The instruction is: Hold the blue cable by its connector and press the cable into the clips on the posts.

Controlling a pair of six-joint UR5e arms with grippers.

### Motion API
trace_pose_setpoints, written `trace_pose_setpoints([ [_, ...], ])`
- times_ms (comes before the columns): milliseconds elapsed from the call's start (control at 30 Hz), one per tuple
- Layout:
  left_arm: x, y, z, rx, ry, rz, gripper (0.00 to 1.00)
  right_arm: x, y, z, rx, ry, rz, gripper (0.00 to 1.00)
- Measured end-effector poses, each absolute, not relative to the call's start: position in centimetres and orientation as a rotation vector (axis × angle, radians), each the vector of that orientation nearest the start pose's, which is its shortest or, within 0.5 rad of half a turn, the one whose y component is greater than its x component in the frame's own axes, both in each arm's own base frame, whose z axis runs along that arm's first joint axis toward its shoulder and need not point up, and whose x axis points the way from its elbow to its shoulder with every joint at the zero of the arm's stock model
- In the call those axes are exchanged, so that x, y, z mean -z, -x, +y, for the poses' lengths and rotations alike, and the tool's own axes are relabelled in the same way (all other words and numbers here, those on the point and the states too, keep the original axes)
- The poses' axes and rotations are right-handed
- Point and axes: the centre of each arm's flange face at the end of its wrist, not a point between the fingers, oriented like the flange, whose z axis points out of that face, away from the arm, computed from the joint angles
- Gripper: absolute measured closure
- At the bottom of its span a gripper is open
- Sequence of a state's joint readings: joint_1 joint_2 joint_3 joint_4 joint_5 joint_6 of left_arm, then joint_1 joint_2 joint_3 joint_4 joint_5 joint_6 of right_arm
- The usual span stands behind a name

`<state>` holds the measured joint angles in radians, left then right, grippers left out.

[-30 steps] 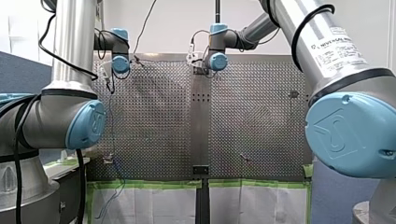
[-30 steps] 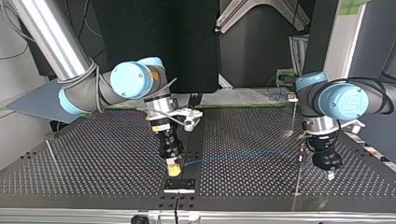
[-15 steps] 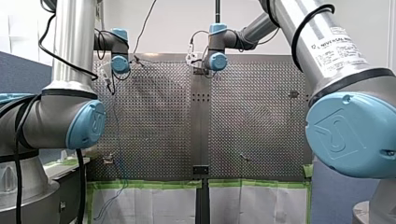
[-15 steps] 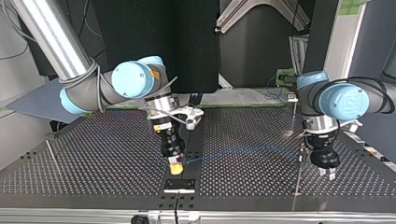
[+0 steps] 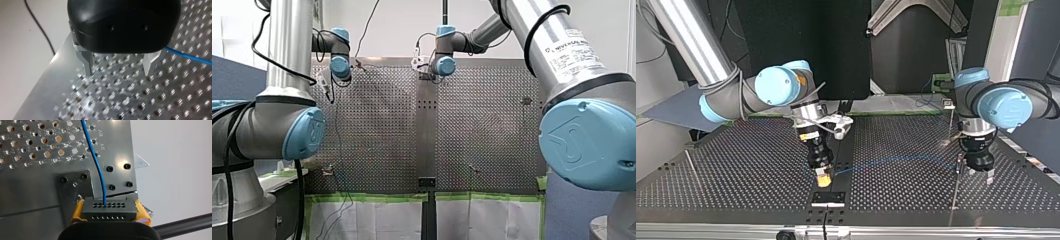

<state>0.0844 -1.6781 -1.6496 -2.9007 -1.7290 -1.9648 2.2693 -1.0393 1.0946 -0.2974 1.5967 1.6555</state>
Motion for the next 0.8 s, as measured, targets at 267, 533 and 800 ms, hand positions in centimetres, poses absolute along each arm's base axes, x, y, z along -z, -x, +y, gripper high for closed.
trace_pose_setpoints([
  [267, -42.3, -51.3, -8.3, 0.195, 0.456, 1.503, 0.00, -43.4, -56.6, -47.5, -1.910, -1.431, -0.776, 1.00],
  [533, -43.0, -47.9, -9.2, 0.261, 0.433, 1.562, 0.00, -43.4, -56.4, -47.7, -1.907, -1.428, -0.778, 1.00],
  [800, -43.8, -44.7, -9.3, 0.250, 0.431, 1.599, 0.00, -43.4, -56.4, -47.8, -1.906, -1.427, -0.779, 1.00],
])
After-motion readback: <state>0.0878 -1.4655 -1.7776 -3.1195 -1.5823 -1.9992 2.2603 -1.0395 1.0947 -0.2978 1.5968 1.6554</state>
